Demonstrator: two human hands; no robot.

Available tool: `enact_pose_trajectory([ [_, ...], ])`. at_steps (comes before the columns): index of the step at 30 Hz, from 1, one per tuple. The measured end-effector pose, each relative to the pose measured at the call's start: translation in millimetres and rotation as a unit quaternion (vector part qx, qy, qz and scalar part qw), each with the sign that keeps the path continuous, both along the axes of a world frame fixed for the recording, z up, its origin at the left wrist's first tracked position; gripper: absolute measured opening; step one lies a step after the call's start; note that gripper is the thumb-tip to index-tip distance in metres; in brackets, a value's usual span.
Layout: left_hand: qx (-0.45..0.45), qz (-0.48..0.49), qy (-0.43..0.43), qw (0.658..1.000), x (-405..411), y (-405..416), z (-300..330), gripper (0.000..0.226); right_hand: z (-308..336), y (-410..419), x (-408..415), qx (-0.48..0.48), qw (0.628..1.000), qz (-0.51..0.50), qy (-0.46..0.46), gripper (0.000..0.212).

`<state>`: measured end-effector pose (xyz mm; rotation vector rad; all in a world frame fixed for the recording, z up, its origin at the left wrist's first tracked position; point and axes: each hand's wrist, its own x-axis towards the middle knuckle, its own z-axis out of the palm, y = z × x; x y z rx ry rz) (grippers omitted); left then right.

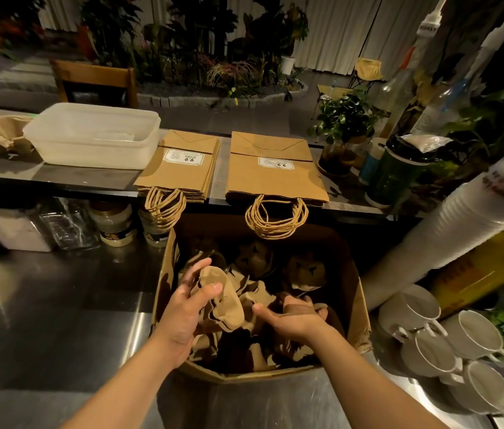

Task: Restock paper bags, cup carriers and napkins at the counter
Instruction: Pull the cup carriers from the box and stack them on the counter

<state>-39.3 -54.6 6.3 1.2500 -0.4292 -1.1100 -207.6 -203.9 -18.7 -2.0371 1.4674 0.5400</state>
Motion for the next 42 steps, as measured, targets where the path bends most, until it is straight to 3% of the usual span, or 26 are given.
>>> enact_pose_trajectory([
  [3,0.013,-0.014,0.005,1.000,-0.1,0.6,1.6,0.068,-7.3,-8.3,1.0,0.032,0.999,-0.009,0.015,0.111],
  [8,0.044,-0.013,0.040,0.998,8.3,3.2,-4.6,0.050,-7.3,-20.5,-4.3,0.093,0.992,-0.065,-0.060,0.138],
  [11,0.059,-0.022,0.062,0.996,12.1,5.6,-5.4,0.052,-21.3,-24.1,-13.1,0.068,0.990,-0.071,-0.104,0.157],
  [13,0.069,-0.024,0.070,0.995,12.7,5.7,-4.5,0.053,-24.5,-21.4,-22.5,0.065,0.977,-0.092,-0.181,0.141],
  [16,0.069,-0.023,0.078,0.994,12.9,5.3,-1.6,0.049,-15.8,-12.9,-36.0,0.046,0.951,-0.130,-0.277,0.084],
  [22,0.083,-0.051,0.106,0.990,14.4,1.2,-1.2,0.035,5.0,0.1,-43.0,-0.047,0.920,-0.140,-0.364,0.077],
  [26,0.107,-0.101,0.120,0.982,18.7,-0.8,-2.7,0.042,13.5,12.2,-42.9,-0.063,0.909,-0.082,-0.403,0.055],
  [29,0.155,-0.146,0.085,0.973,17.2,-1.9,-3.1,0.053,8.7,16.1,-41.2,-0.146,0.898,-0.007,-0.416,0.054],
  [34,0.195,-0.162,0.088,0.963,17.8,-3.1,1.2,0.064,8.9,30.2,-31.6,-0.288,0.832,0.089,-0.466,0.059],
  [38,0.175,-0.174,0.130,0.960,18.2,-1.5,5.0,0.072,5.1,38.5,-23.1,-0.401,0.780,0.157,-0.453,0.056],
  [42,0.158,-0.193,0.155,0.956,18.4,-0.4,10.4,0.060,2.3,38.5,-22.5,-0.437,0.776,0.190,-0.412,0.049],
])
